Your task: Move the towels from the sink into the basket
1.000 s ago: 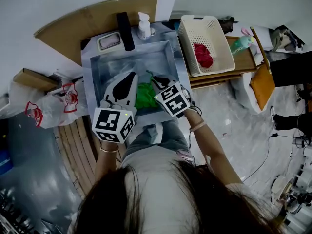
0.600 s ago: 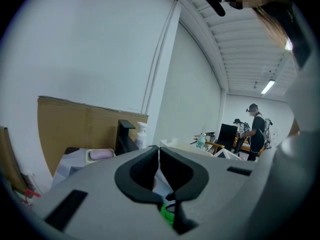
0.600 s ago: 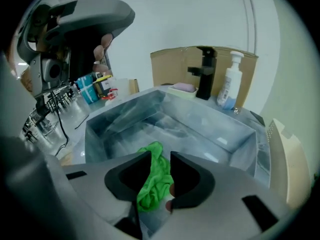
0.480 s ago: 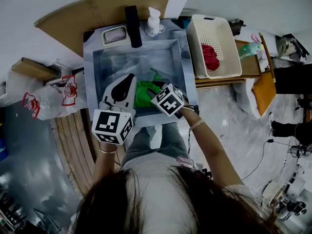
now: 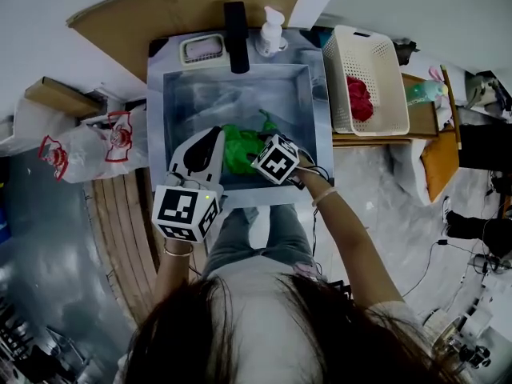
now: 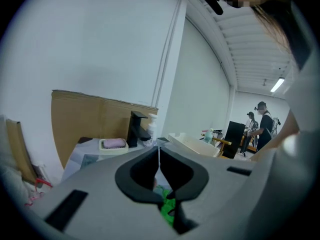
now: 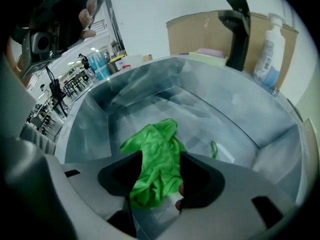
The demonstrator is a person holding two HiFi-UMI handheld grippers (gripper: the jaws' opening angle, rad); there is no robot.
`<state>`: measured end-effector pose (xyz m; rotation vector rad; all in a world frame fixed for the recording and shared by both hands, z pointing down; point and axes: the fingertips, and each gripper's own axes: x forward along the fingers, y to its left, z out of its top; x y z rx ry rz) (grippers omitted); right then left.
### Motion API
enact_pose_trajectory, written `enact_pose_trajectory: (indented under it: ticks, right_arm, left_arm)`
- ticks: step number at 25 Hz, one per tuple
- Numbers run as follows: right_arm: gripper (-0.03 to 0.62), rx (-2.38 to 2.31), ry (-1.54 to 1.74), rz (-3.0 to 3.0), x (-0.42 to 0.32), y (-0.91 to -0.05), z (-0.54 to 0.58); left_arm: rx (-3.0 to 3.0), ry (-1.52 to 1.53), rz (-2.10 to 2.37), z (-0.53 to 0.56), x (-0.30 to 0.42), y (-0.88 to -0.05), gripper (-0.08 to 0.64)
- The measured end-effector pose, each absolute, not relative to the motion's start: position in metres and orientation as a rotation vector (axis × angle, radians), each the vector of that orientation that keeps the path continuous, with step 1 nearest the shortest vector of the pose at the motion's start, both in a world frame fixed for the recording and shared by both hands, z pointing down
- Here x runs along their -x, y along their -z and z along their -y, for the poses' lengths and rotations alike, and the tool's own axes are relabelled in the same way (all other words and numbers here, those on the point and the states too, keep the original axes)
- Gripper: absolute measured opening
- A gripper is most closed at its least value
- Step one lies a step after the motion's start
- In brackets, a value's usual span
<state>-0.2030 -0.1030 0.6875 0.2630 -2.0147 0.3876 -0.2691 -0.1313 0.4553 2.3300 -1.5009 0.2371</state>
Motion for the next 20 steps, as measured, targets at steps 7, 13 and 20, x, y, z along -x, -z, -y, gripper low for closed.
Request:
enact_pose_trajectory:
  ticks: [7,13,20]
  right_arm:
    - [0.284,-0.166,-0.405,1.948,0.203,-0.72,0.099]
    - [0.311,-0.148,-0.479,1.924,0.205,-0.734,0.104]
    - [0.306,-0.115,-0.432,1.877,0.204,-0.74,0.1]
  left_arm:
    - [-2.284,-0.235,1.531,0.128,0.279,-0.466,0.009]
    - [-2.251,-0.244,1.544,0.131,0.284,-0.474,0.009]
    - [-2.248,-0.238,1.542,0.136,0.277,-0.475,0.009]
